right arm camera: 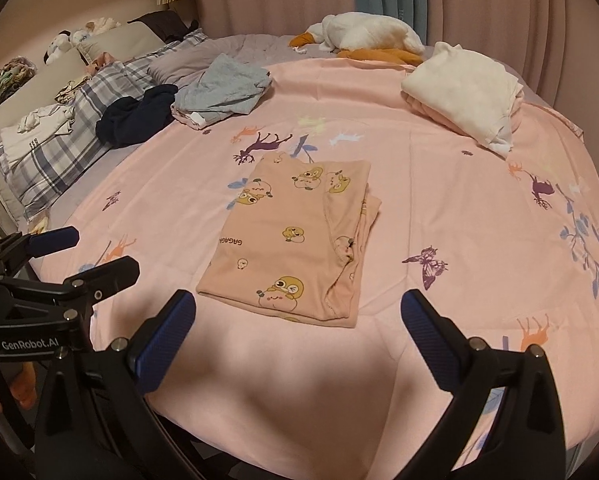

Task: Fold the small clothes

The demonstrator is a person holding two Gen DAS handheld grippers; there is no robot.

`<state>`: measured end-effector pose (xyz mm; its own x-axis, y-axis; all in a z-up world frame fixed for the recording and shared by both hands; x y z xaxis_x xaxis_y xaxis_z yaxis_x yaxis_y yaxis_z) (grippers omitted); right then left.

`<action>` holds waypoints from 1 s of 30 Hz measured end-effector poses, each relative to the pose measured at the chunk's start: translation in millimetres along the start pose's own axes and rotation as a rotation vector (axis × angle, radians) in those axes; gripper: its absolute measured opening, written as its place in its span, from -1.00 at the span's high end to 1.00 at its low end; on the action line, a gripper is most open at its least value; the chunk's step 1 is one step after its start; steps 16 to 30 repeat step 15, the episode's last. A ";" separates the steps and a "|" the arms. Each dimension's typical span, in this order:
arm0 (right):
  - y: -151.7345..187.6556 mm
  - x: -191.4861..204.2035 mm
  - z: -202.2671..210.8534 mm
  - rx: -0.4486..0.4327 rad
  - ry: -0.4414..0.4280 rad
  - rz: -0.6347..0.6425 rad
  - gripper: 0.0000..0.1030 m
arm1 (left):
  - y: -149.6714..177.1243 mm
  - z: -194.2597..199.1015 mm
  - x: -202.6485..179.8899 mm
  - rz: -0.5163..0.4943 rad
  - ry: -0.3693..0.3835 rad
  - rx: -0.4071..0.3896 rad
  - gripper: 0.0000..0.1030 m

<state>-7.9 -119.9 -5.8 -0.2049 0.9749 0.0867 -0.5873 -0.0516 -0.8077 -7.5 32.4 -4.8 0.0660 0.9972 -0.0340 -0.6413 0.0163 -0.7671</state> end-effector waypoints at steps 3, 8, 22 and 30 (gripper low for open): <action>-1.7 -0.4 1.4 -0.004 0.000 -0.003 -1.00 | -0.1 0.1 1.3 0.009 -0.002 0.000 -0.94; -3.0 2.3 2.3 -0.007 -0.007 -0.003 -1.00 | -0.8 0.4 1.3 0.014 -0.004 0.000 -0.94; -2.7 5.1 1.9 -0.004 -0.018 -0.001 -1.00 | -2.6 0.0 3.5 0.010 -0.018 -0.006 -0.94; -2.7 5.1 1.9 -0.004 -0.018 -0.001 -1.00 | -2.6 0.0 3.5 0.010 -0.018 -0.006 -0.94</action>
Point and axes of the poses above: each gripper's, at about its wrist camera, not at the fingertips, and z roughly against the way its jaws point, x to its left, y to its underside, the point moved 2 cm from there along -z, roughly the way its jaws point, and after that the axes turned 14 degrees about -x, right-handed, at the moved point
